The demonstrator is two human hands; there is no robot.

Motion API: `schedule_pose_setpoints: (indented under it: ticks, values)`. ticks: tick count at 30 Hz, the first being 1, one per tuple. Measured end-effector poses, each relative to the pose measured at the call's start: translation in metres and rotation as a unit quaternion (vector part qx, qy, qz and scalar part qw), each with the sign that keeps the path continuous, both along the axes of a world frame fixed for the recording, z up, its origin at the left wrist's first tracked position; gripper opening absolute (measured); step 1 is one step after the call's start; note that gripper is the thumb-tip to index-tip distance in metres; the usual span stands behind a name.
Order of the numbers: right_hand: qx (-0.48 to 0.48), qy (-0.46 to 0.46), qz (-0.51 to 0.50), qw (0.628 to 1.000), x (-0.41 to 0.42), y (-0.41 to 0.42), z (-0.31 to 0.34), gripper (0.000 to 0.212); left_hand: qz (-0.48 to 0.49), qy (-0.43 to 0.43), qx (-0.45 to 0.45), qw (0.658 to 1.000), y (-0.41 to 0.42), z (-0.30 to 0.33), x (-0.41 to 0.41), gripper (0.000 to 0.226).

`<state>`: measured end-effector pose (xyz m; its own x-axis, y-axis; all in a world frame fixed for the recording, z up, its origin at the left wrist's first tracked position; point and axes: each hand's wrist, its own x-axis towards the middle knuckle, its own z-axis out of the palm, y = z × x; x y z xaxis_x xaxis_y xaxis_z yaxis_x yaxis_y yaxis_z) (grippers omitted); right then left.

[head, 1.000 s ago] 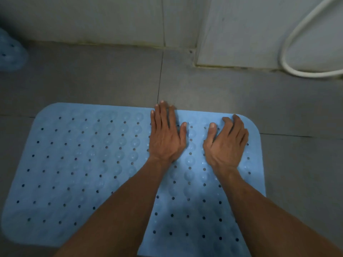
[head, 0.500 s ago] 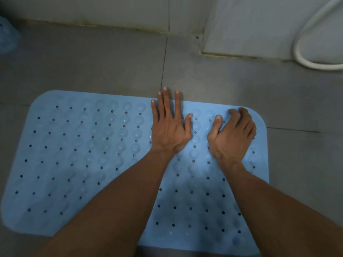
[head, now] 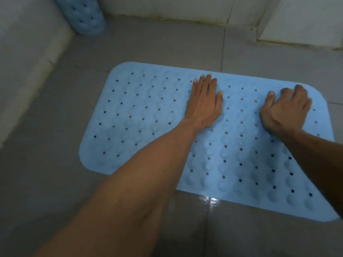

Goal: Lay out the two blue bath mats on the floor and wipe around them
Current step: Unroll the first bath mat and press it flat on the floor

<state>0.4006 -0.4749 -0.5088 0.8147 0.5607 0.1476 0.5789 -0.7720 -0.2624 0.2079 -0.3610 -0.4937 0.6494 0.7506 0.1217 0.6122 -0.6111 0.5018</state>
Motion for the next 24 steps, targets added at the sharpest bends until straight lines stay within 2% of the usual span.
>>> schedule_pose_setpoints:
  ticks: [3,6,10,14,24]
  values:
    - [0.041,0.027,0.058,0.997,-0.096,0.005,0.011,0.055,0.039,0.056,0.05,0.996,0.024,-0.004,-0.094,0.055]
    - [0.04,0.079,0.111,0.99,-0.196,0.022,0.012,0.053,0.082,0.091,0.103,0.987,0.048,-0.009,-0.175,0.056]
    - [0.048,0.105,0.161,0.98,-0.287,0.057,0.002,0.052,0.103,0.092,0.131,0.982,0.052,-0.017,-0.233,0.055]
    - [0.061,0.102,0.166,0.979,-0.315,0.075,-0.006,0.051,0.084,0.062,0.114,0.988,0.046,-0.031,-0.252,0.056]
    - [0.063,0.089,0.142,0.984,-0.314,0.074,-0.009,0.045,0.137,0.053,0.023,0.989,0.051,-0.027,-0.249,0.064]
